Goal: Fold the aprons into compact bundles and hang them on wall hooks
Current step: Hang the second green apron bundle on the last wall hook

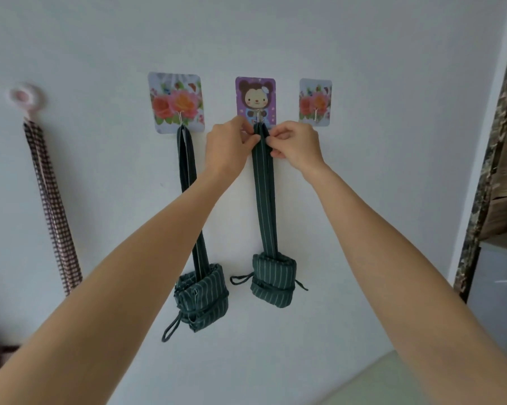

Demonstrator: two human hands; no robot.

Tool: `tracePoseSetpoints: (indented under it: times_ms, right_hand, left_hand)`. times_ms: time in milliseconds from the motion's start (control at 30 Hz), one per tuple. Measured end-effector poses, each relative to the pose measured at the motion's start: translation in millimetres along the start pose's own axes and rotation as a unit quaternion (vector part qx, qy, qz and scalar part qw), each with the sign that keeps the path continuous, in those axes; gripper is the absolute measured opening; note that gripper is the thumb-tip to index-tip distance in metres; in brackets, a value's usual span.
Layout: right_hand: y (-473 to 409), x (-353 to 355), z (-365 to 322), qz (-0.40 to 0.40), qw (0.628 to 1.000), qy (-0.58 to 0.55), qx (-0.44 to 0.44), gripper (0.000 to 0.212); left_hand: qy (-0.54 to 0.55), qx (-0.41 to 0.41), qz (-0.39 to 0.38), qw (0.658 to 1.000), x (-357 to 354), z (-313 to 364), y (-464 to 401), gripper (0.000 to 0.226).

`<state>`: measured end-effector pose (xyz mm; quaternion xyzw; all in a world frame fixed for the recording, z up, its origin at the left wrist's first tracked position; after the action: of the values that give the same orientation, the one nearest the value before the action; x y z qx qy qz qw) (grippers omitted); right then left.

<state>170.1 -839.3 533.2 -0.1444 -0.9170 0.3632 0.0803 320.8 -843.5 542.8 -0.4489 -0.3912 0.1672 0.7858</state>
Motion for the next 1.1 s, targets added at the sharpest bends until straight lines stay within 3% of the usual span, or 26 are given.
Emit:
tracePoseSetpoints:
  times_ms: [133, 233, 367, 467, 567, 667, 800, 933, 1033, 1100]
  right_hand:
    - [33, 10, 10, -0.010, 0.999, -0.043, -0.016, 0.015]
    - [86, 28, 36, 0.012, 1.000, -0.006, -0.026, 0.023]
    - [175, 36, 98, -0.049, 0.986, 0.019, -0.156, 0.059]
    - [214, 24, 131, -0.083, 0.970, -0.015, -0.227, 0.053]
    - [219, 23, 141, -0.064, 0.961, -0.130, -0.237, 0.034]
    - [211, 22, 149, -0.124, 0.950, -0.169, -0.233, 0.031]
    - [200, 14, 164, -0.108, 0.975, -0.105, -0.165, 0.031]
    - [200, 11, 177, -0.082, 0.992, 0.050, -0.082, 0.031]
    - [203, 13, 179, -0.028, 0.981, 0.192, -0.002, 0.032]
    - [202, 12, 176, -0.022, 0.980, 0.197, -0.019, 0.030]
  left_hand:
    - [-0.026, 0.002, -0.041, 0.999, -4, -4, 24, 0.026]
    - [-0.034, 0.024, -0.127, 0.991, -17, -16, 66, 0.032]
    - [-0.005, 0.038, -0.310, 0.950, -48, -36, 136, 0.041]
    - [-0.012, 0.031, -0.361, 0.932, -56, -40, 166, 0.043]
    - [-0.024, 0.032, -0.314, 0.949, -51, -41, 177, 0.031]
    - [-0.031, 0.031, -0.263, 0.964, -50, -42, 183, 0.026]
    - [-0.069, 0.048, -0.236, 0.968, -67, -49, 185, 0.023]
    - [-0.094, 0.041, -0.203, 0.974, -78, -46, 181, 0.036]
    - [-0.104, 0.046, -0.227, 0.967, -80, -46, 179, 0.043]
    - [-0.122, 0.047, -0.251, 0.959, -81, -46, 179, 0.041]
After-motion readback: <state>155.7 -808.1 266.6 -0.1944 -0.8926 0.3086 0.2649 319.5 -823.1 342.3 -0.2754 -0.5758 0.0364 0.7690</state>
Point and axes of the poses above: each hand's wrist, its own y-axis away from the middle knuckle, its own x-axis out of the back of the hand, z = x × y, the point moved 3 cm from there along -y, towards the middle knuckle, and after that the axes turned 11 degrees about -y, right-handed, at the moved point
